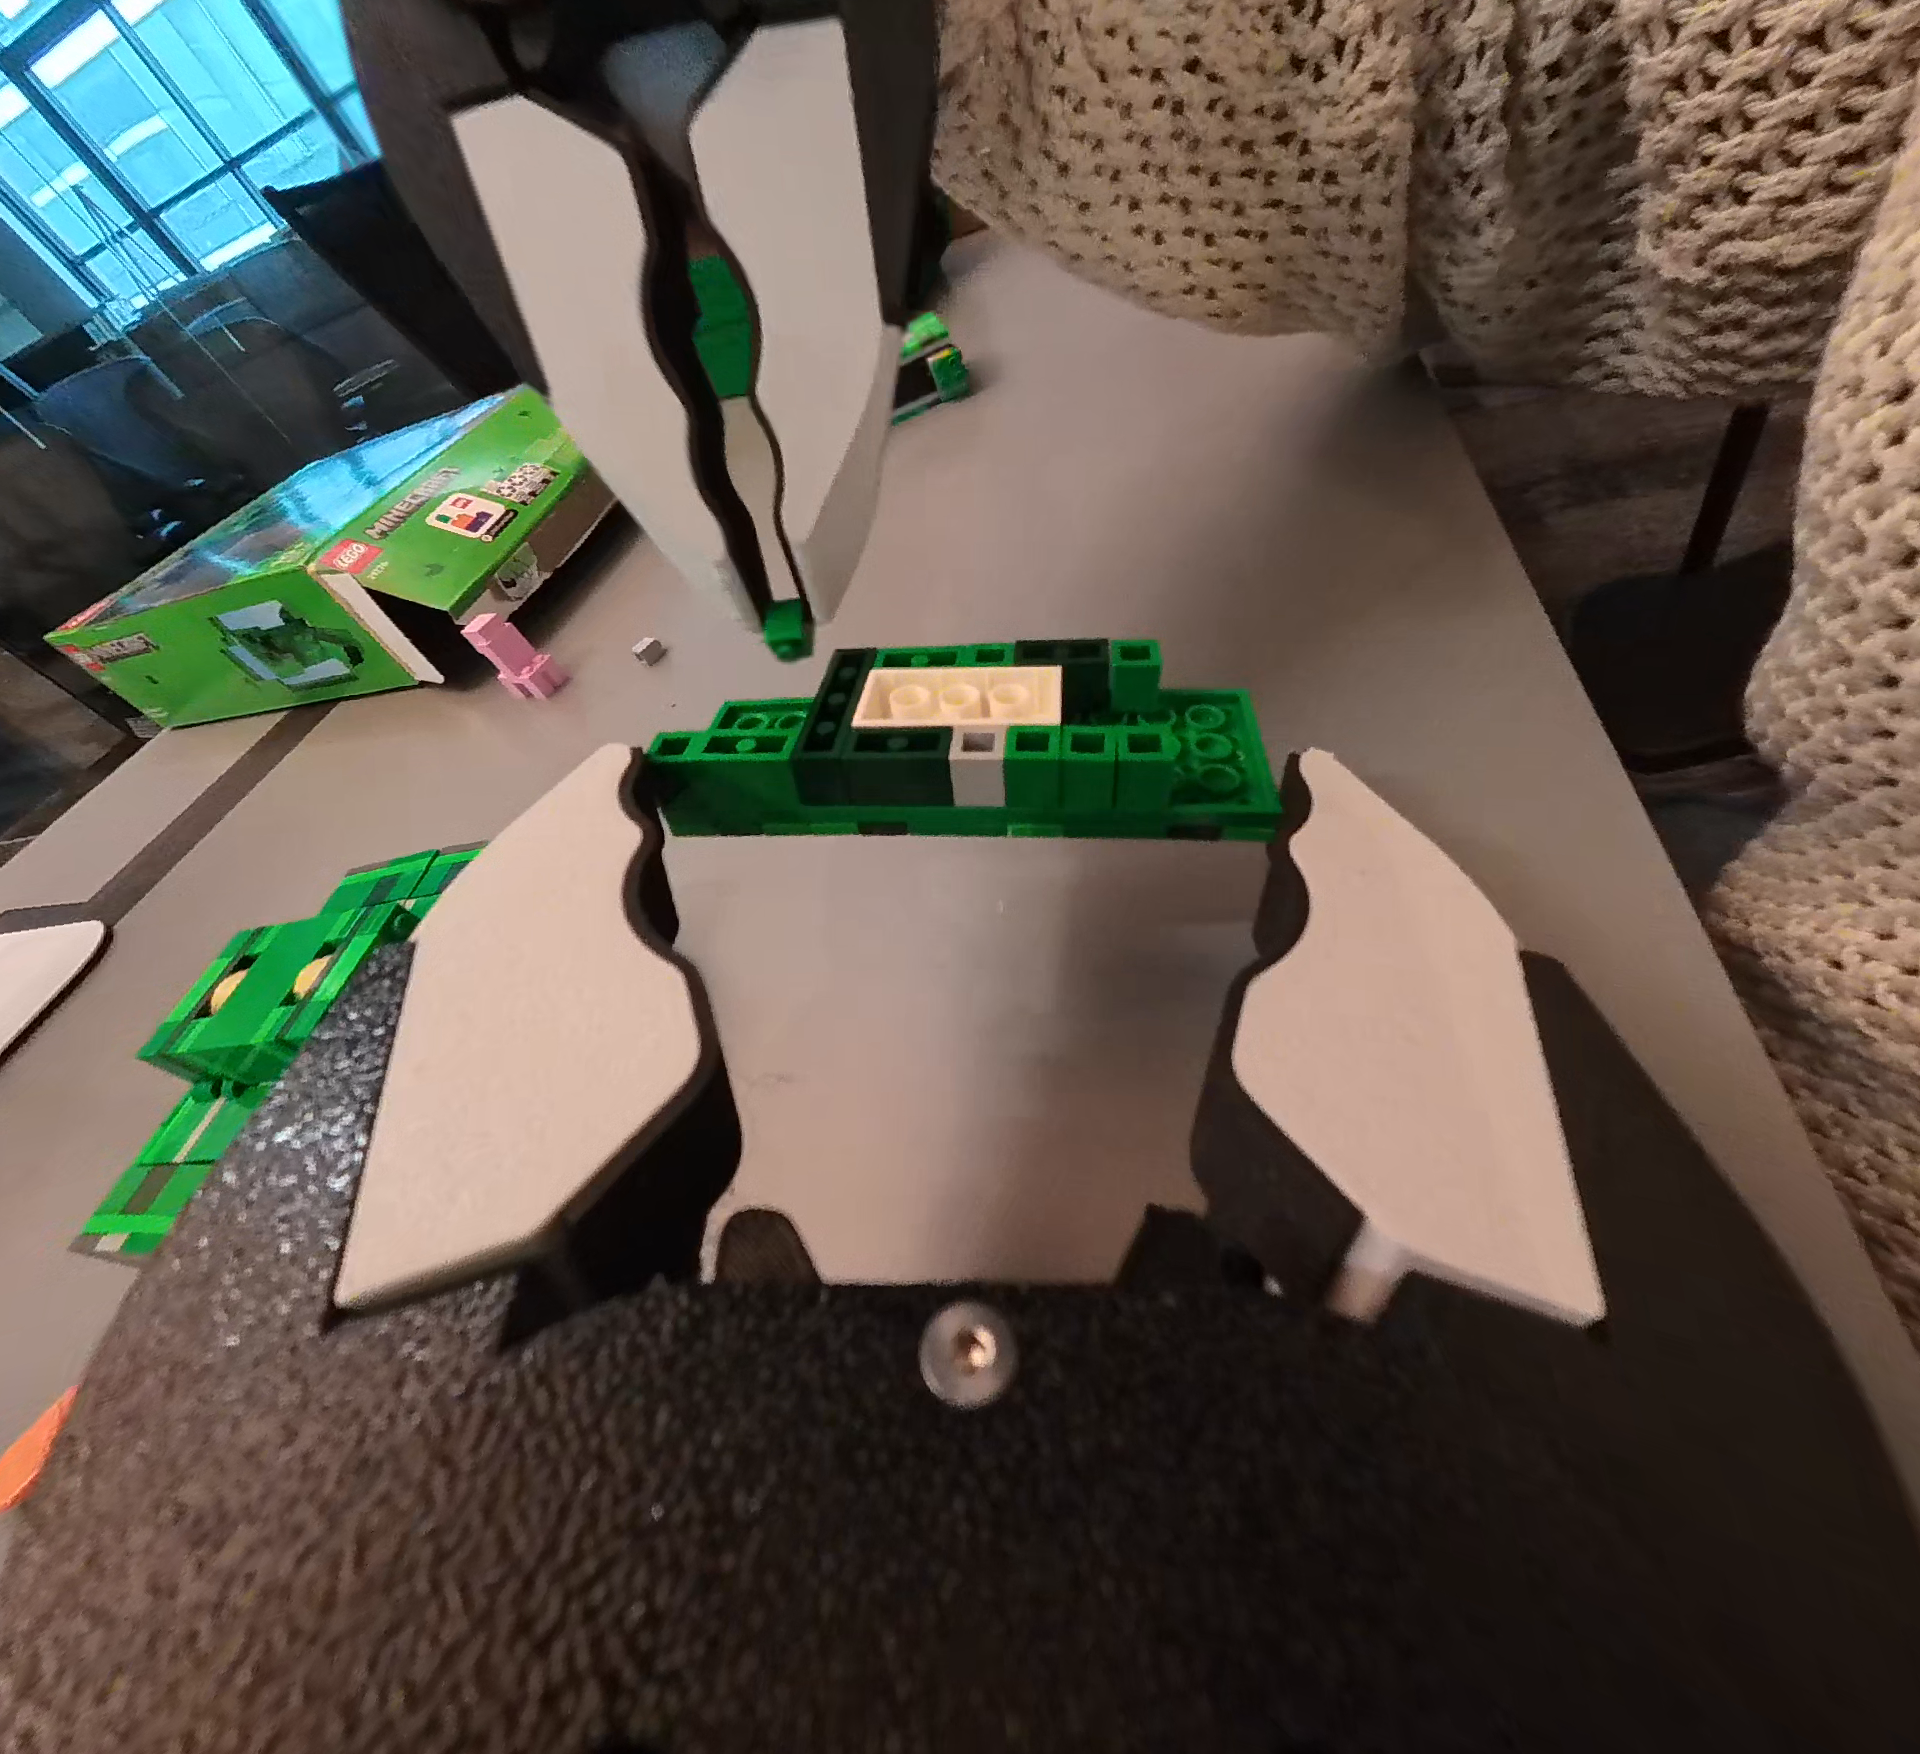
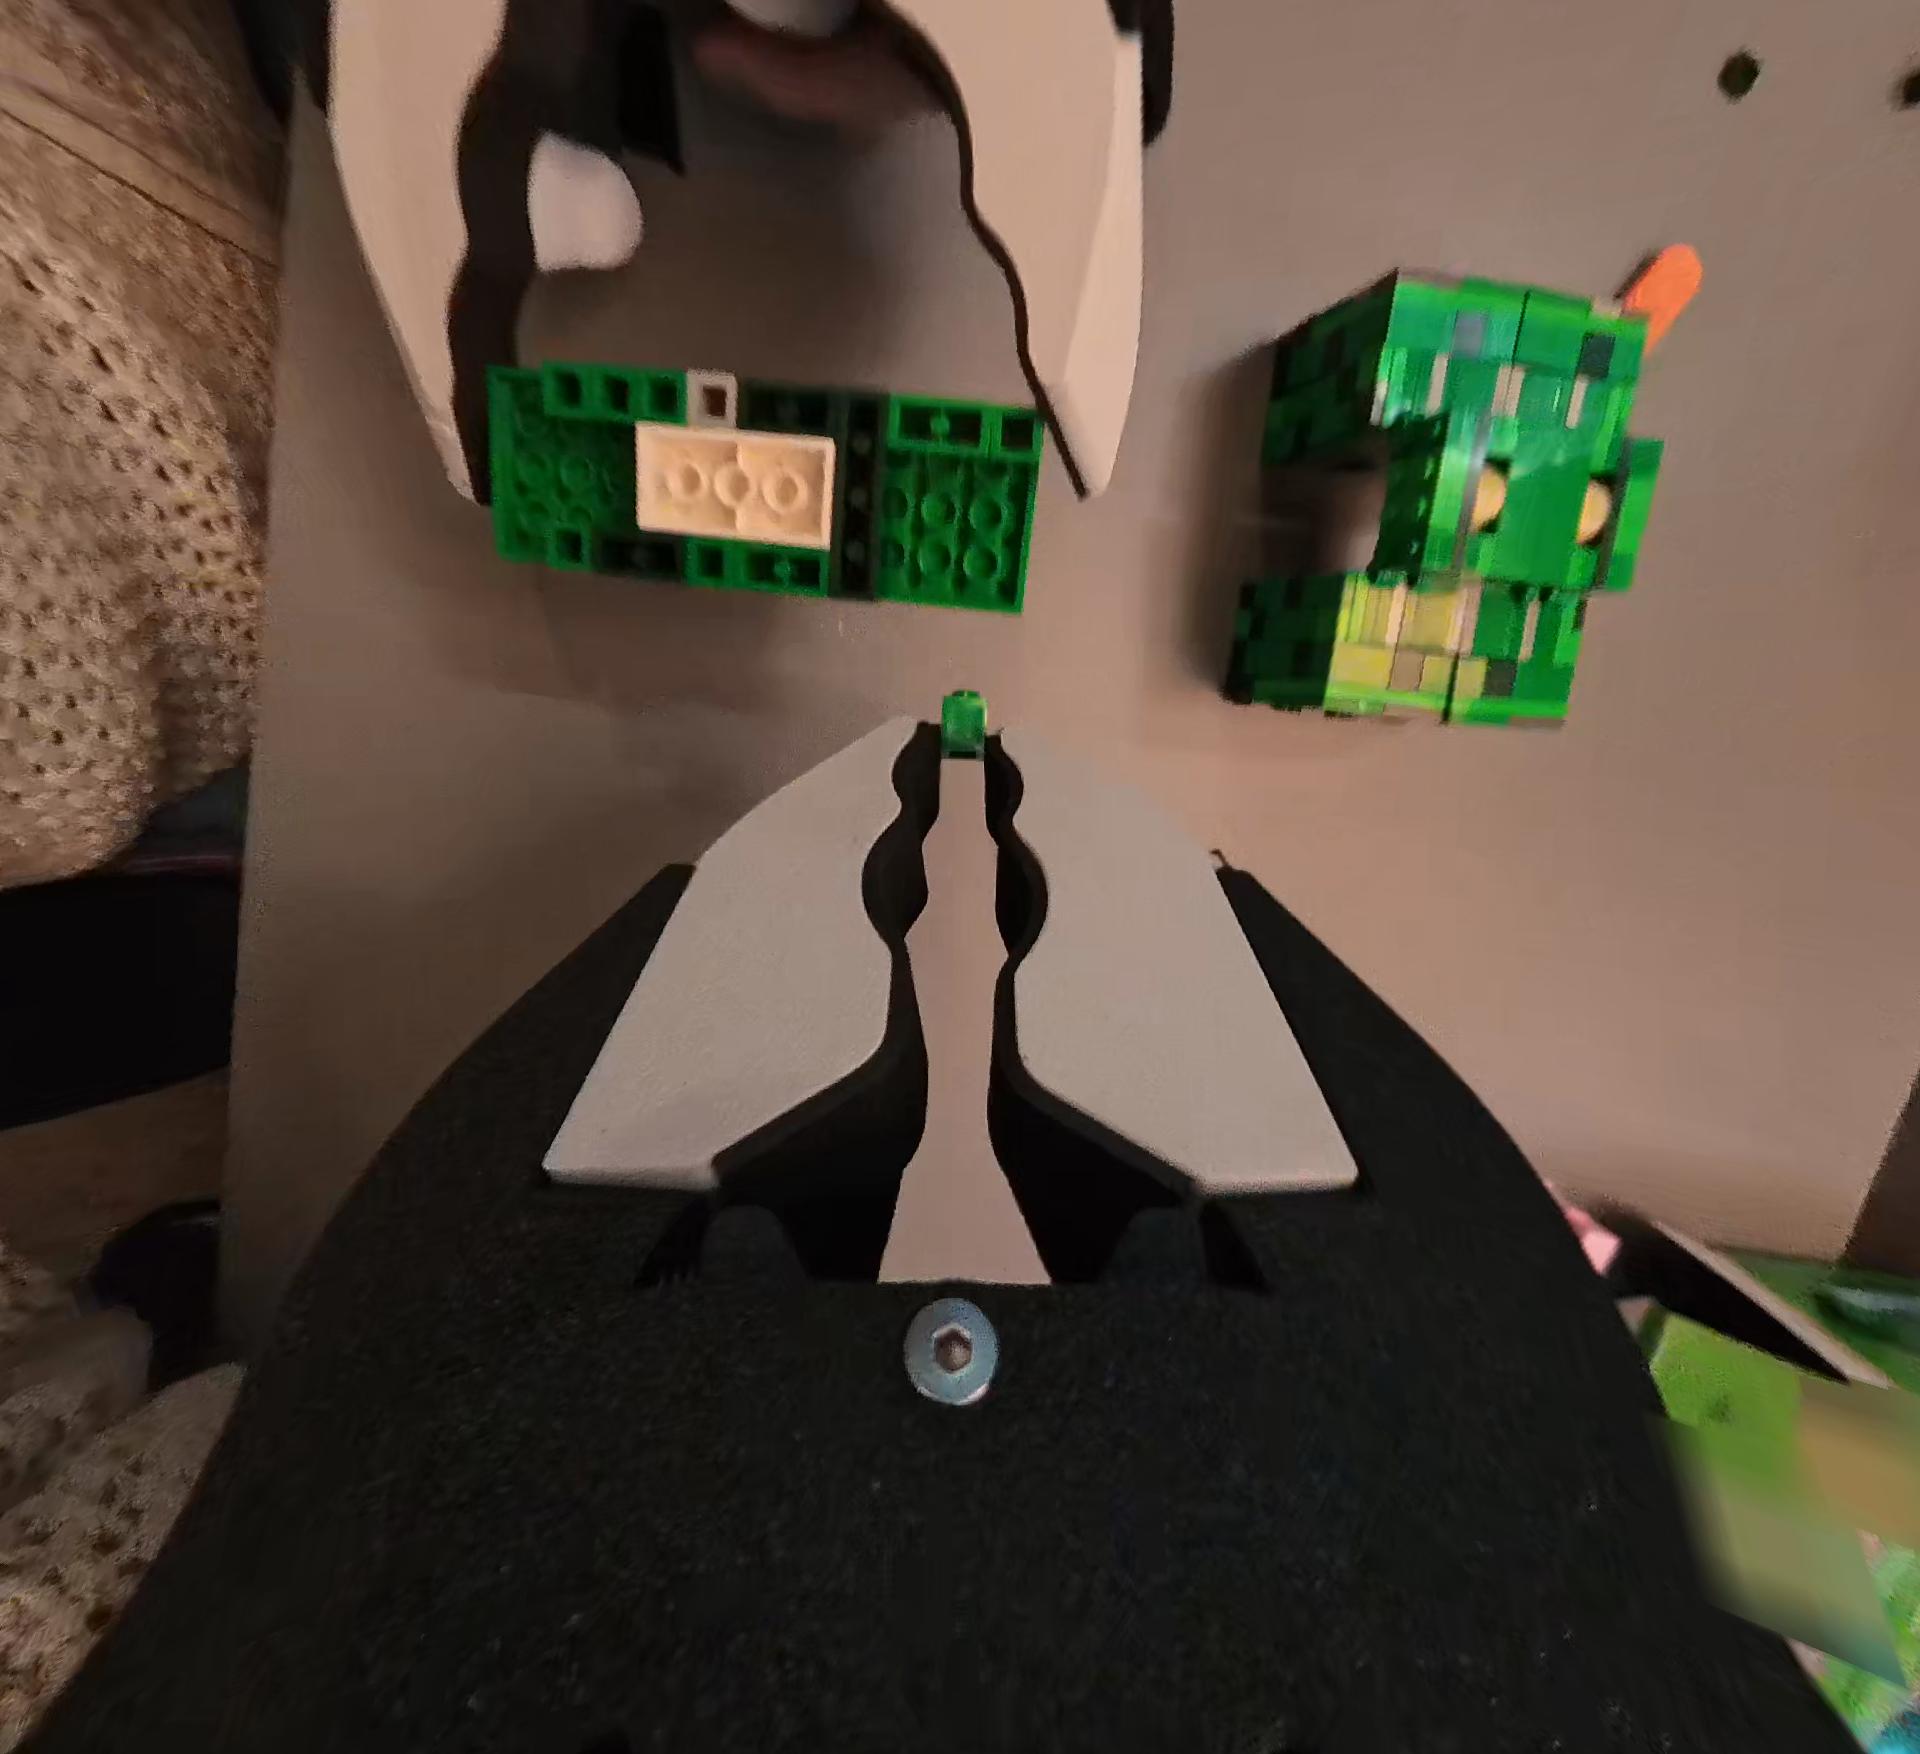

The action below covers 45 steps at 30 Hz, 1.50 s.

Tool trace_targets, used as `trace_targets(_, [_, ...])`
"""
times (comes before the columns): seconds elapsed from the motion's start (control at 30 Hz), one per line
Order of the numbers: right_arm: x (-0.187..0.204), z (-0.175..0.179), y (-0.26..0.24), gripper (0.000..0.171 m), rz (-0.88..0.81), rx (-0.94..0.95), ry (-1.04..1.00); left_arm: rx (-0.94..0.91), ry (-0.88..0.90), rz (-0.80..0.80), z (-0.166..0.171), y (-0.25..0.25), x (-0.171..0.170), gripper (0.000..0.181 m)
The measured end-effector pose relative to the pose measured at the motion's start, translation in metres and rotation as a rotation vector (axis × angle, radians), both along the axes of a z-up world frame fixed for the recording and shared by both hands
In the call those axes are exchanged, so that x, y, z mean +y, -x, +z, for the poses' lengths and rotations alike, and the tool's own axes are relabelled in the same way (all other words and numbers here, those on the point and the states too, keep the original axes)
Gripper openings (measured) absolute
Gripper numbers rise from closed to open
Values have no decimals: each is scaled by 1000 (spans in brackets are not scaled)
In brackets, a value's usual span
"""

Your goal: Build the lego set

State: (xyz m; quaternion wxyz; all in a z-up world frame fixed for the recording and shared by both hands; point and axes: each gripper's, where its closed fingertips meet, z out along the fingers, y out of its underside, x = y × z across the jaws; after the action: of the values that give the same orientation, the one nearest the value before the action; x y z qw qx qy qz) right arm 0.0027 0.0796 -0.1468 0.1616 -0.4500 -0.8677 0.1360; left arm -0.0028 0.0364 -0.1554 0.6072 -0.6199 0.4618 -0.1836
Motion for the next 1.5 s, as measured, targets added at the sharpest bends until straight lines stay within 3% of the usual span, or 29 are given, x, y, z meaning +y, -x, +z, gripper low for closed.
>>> trace_targets(0.27, [12, -52, -25, 8, -103, -68, 18, -4, -1, 7, 1, 1, 1, 110])
trace_targets(0.43, [11, -74, -27, 8, -135, 38, 100, 0, 7, 24, 0, 4, 3, 110])
trace_targets(0.57, [6, -75, -25, 8, -156, 143, 174, 2, 15, 32, -1, 5, 4, 110])
trace_targets(0.7, [4, -74, -28, 22, -174, 231, 248, 1, 19, 35, -1, 5, 5, 110])
trace_targets(0.9, [5, -74, -34, 20, -233, 279, 352, -3, 24, 35, -1, 5, 5, 110])
trace_targets(1.2, [0, -73, -29, 16, -441, 366, 250, -5, 30, 42, -1, 7, 6, 110])
trace_targets(1.43, [2, -73, -26, 15, -421, 354, 278, -22, 33, 41, 1, 8, 6, 110])
trace_targets(1.5, [2, -73, -25, 8, -417, 352, 272, -18, 32, 40, 1, 7, 5, 110])
